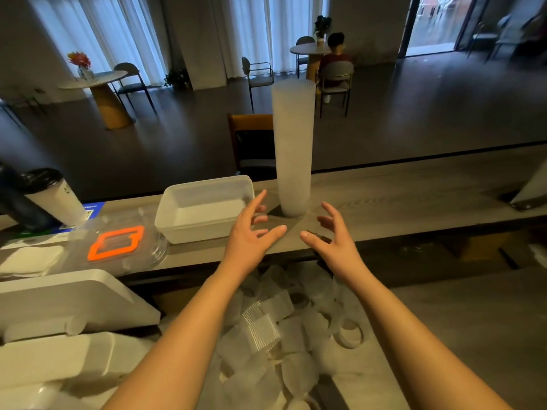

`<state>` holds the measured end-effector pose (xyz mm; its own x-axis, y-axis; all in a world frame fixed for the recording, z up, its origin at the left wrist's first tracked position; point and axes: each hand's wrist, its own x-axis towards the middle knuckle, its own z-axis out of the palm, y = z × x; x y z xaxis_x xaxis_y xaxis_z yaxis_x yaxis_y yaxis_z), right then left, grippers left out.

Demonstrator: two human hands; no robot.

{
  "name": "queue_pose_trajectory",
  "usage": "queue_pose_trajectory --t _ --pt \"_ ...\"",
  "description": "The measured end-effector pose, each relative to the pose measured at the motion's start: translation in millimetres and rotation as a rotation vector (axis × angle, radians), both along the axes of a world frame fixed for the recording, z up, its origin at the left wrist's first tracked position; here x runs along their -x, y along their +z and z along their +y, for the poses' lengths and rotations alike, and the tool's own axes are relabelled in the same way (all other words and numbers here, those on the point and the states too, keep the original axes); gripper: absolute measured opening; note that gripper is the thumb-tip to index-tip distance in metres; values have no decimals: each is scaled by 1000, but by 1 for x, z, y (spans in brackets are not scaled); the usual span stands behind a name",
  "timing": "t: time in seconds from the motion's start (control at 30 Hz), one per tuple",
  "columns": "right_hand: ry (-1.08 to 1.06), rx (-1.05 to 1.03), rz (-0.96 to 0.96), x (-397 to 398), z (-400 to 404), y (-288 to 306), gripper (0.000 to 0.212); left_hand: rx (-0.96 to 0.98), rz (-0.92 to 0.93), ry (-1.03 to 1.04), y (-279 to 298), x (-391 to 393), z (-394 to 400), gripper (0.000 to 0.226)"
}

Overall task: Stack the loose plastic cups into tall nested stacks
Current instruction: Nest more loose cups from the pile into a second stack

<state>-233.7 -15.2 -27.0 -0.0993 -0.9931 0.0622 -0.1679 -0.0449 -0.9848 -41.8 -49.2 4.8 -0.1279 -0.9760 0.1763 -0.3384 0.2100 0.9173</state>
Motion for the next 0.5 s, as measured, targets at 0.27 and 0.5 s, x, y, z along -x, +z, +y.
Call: queue_pose_trajectory --t 0.27,0.5 --pt "-14 -61 7 -18 68 -35 77 -85 119 -79 -35 -40 75 72" --pt "-50 -169 42 -29 108 -72 81 -150 -10 -22 -83 -67 120 71"
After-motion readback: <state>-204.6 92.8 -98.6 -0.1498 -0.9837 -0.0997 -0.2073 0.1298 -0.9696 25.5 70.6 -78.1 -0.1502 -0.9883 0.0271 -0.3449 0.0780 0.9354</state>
